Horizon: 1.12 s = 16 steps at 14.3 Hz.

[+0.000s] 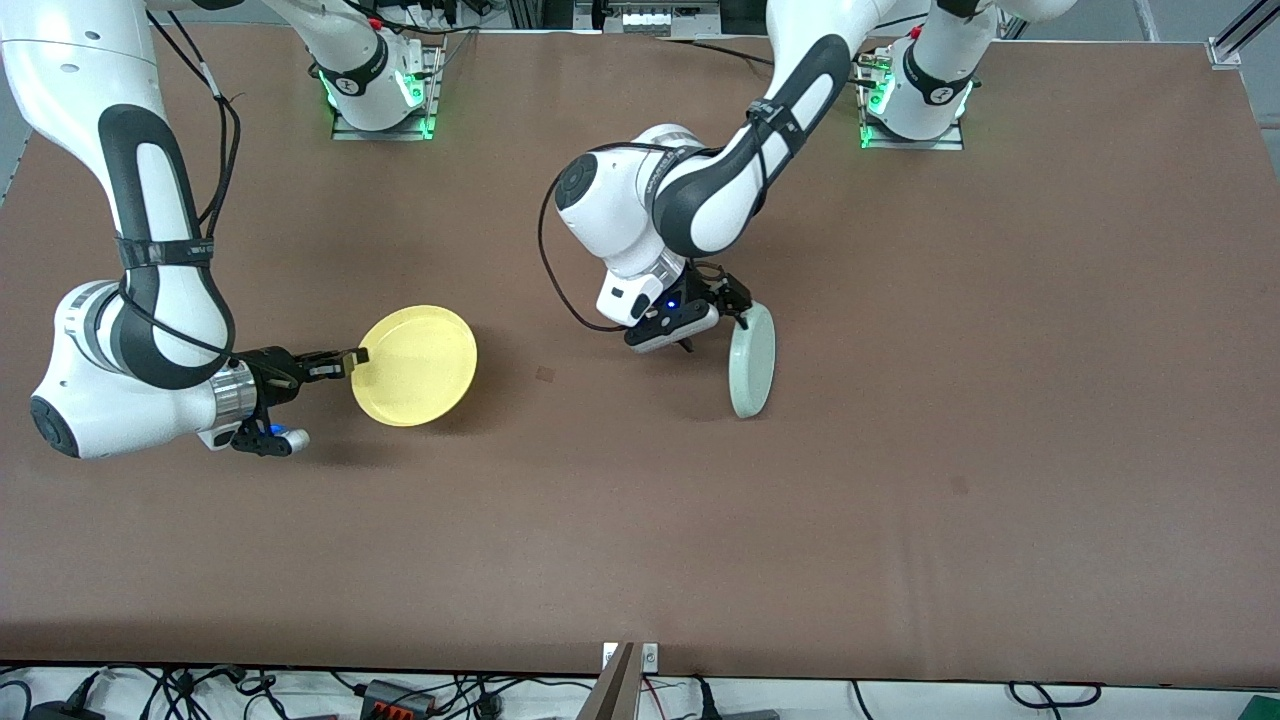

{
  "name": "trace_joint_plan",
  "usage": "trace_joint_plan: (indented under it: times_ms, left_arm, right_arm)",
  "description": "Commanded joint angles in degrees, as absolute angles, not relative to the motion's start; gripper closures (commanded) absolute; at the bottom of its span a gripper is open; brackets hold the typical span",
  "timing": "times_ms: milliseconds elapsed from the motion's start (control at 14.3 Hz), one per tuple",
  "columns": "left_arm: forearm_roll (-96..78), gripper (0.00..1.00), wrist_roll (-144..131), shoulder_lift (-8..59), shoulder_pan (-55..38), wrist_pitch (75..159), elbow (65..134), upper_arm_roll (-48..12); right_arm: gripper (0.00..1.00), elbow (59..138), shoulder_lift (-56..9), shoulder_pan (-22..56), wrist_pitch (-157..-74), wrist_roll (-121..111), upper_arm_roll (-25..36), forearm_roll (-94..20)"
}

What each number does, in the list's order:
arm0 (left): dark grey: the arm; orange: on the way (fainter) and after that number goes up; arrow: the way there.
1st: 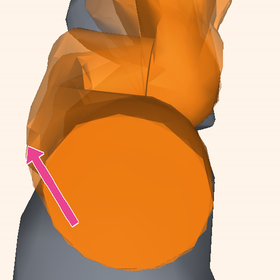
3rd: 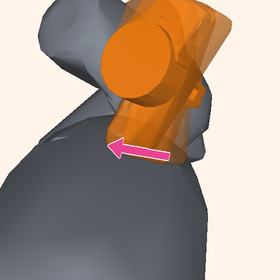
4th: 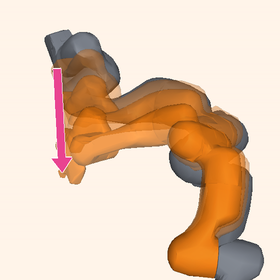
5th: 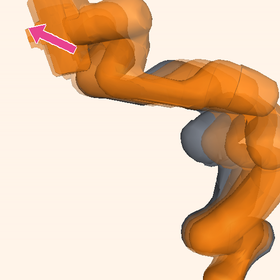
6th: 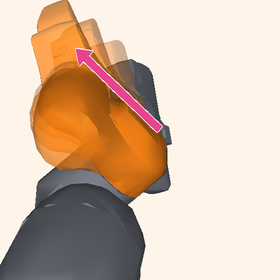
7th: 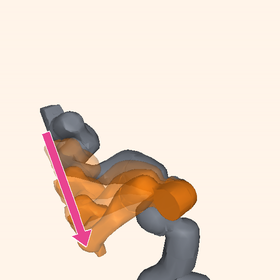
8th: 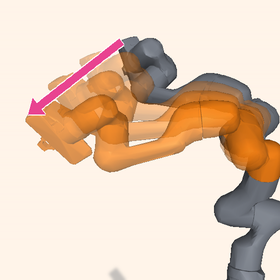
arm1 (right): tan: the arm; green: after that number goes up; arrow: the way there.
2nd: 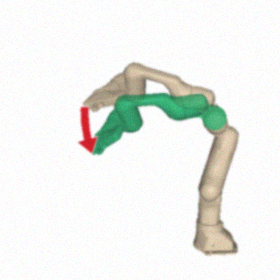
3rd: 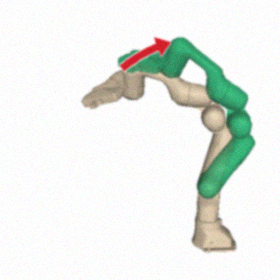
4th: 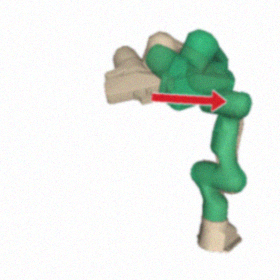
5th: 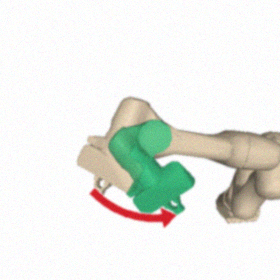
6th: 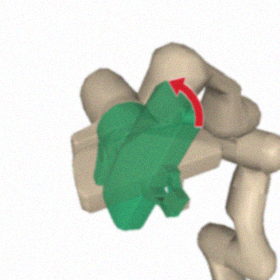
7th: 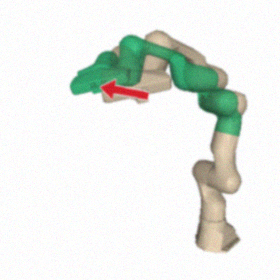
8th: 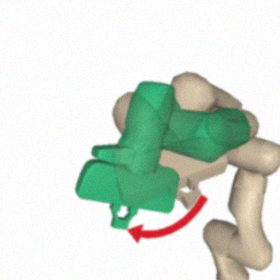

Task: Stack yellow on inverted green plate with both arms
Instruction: 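Lower the inverted green plate to the table center with the left gripper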

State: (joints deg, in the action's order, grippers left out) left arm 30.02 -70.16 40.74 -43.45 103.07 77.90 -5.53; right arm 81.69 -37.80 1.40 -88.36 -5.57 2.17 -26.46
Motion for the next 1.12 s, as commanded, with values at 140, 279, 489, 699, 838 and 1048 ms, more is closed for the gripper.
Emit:
trace_joint_plan:
  times_ms: [140,279,489,699,838,1048]
  left_arm:
    - [22.4,0.00,-69.6,39.0,-41.9,110.9,77.7,-5.8]
    - [21.8,0.00,-68.5,38.8,-41.3,111.8,77.6,-5.8]
    - [20.9,0.00,-57.0,35.6,-37.3,110.7,78.4,-5.7]
    - [20.3,0.00,-43.4,32.3,-31.7,105.7,78.6,-5.7]
    - [19.0,0.00,-33.5,30.4,-25.7,103.7,78.7,-5.9]
    - [12.5,0.00,-19.3,27.9,-17.8,101.2,78.7,-5.9]
  right_arm:
    - [1.00,80.8,-38.2,1.1,-88.8,-7.1,2.1,-25.8]
    - [1.00,80.5,-38.2,1.7,-89.6,-6.9,2.1,-24.7]
    - [1.00,80.4,-39.0,5.3,-91.3,-5.2,1.9,-24.8]
    - [1.00,80.4,-40.2,10.9,-94.0,0.8,1.8,-25.0]
    - [1.00,80.3,-41.2,12.9,-95.7,4.1,1.5,-25.4]
    - [1.00,79.5,-43.1,18.2,-101.0,10.5,1.1,-33.9]
